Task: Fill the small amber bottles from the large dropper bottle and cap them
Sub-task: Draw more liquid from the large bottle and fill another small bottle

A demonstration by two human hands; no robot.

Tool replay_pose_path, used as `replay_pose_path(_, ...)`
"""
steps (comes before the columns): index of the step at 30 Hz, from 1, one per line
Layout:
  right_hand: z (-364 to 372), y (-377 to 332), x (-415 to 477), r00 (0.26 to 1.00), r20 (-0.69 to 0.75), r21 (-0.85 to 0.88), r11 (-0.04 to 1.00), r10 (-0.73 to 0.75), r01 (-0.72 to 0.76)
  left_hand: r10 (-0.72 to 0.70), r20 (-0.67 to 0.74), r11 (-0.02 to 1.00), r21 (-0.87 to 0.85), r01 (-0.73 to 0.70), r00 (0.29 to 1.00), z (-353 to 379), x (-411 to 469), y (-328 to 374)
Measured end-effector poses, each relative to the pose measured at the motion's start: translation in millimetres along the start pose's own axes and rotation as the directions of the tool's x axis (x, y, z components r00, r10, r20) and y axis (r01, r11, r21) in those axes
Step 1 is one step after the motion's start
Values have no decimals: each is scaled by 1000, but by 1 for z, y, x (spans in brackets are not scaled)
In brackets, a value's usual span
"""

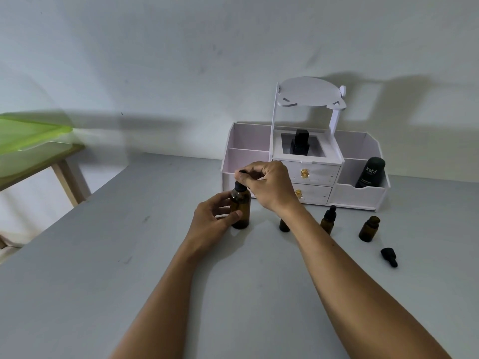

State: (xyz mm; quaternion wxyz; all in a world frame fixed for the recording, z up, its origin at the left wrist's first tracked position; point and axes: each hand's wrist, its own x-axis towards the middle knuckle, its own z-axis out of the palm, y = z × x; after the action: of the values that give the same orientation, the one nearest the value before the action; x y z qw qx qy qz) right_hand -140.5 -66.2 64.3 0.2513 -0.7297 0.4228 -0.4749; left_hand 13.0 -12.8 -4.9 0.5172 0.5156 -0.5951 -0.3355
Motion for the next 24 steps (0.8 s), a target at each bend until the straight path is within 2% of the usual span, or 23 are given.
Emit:
replay_pose_path(5,-8,-7,2,1000,-2,78,997,13,-13,-17,0,1000,-1,17,1000,0,-1,1)
replay_pose_path(11,-25,-35,18,997,-48,80,994,-68,72,-19,-23,1000,5,20,1000,0,-2,1)
replay_pose_path(14,-41,-54,27,989,-105,146,982,-102,116,25,-130,1000,16,-23,991,4,-4,5)
replay_pose_path(16,-54,-64,30,983,-140,177,974,-117,142,118,-276,993,55,-107,954,8,-9,13)
replay_pose_path(20,-86,-78,25,978,-169,241,956,-126,165,333,-506,943,182,-279,796,24,-19,37)
replay_pose_path(22,-107,-79,18,973,-185,232,956,-137,179,399,-521,917,211,-338,755,40,-25,49)
replay_pose_path(24,-128,-73,10,968,-211,205,962,-135,179,437,-477,898,188,-398,762,59,-31,60)
